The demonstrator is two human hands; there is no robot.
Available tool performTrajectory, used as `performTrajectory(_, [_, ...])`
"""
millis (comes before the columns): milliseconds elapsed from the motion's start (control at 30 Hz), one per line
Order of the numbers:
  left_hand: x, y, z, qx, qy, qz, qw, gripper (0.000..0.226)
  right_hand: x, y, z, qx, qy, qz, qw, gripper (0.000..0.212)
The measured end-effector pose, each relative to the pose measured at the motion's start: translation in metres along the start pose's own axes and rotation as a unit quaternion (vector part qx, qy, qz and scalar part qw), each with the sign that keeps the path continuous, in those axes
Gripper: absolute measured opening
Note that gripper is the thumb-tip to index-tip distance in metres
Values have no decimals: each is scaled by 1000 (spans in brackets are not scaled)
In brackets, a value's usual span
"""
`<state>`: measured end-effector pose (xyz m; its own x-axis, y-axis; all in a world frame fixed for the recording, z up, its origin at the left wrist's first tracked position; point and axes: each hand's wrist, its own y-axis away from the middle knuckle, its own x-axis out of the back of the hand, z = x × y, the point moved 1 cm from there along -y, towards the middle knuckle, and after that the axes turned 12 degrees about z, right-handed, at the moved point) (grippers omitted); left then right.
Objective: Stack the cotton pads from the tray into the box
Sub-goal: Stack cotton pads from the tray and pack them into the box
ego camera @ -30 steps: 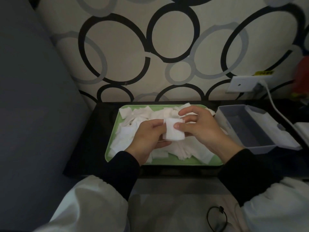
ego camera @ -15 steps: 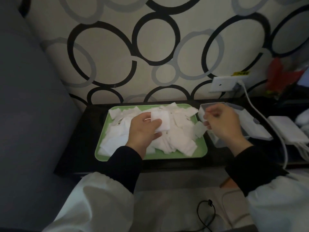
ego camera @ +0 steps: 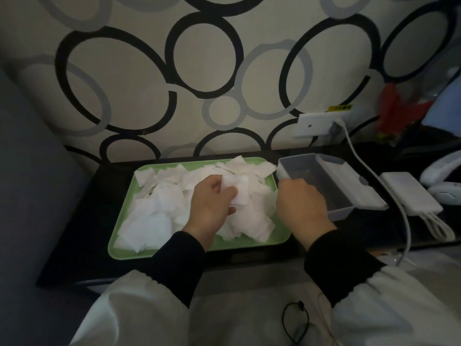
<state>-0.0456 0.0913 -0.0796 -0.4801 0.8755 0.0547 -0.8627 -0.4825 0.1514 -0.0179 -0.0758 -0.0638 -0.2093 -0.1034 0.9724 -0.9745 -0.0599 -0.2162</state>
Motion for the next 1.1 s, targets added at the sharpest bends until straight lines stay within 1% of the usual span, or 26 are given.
performTrajectory(167, [0,-6,1,-28,-18,-24,999,10,1,-2,-13,-12,9,-34,999,22])
performTrajectory(333, [5,-9,0,-32,-24,-36,999,11,-8,0,-6,-57,-11,-123,991,25])
performTrajectory(433, [9,-10,0,-37,-25,-40,998,11,-17,0,-4,-64,-42,-142,987,25])
performTrajectory(533, [11,-11,0,-35,-21,-41,998,11,-20,1,-4,-64,-46,-140,987,22])
performTrajectory(600, [11,-10,0,-34,-20,-42,998,12,-21,2,-4,-70,-69,-130,987,20])
performTrajectory(667, [12,-11,0,-33,-20,-41,998,12,-17,2,-2,-70,-99,-99,988,17])
performTrajectory(733, [12,-11,0,-28,-19,-39,999,12,-12,1,3,-56,-119,-49,990,17])
performTrajectory(800, [11,-11,0,-19,-16,-36,999,11,-6,1,10,-61,-167,3,984,21])
performTrajectory(867, [10,-11,-1,-6,-10,-39,999,12,1,0,15,-89,-280,27,955,17])
performTrajectory(933, [8,-10,-1,9,-2,-46,999,13,7,1,18,-115,-411,24,904,13])
performTrajectory(1033, [3,-7,-3,38,15,-50,998,18,15,3,20,-147,-532,10,834,22])
performTrajectory(1067, [2,-7,-4,45,21,-49,998,18,16,3,20,-159,-570,-3,806,27])
performTrajectory(1100, [0,-6,-4,53,25,-48,997,18,18,4,19,-172,-618,-20,767,32])
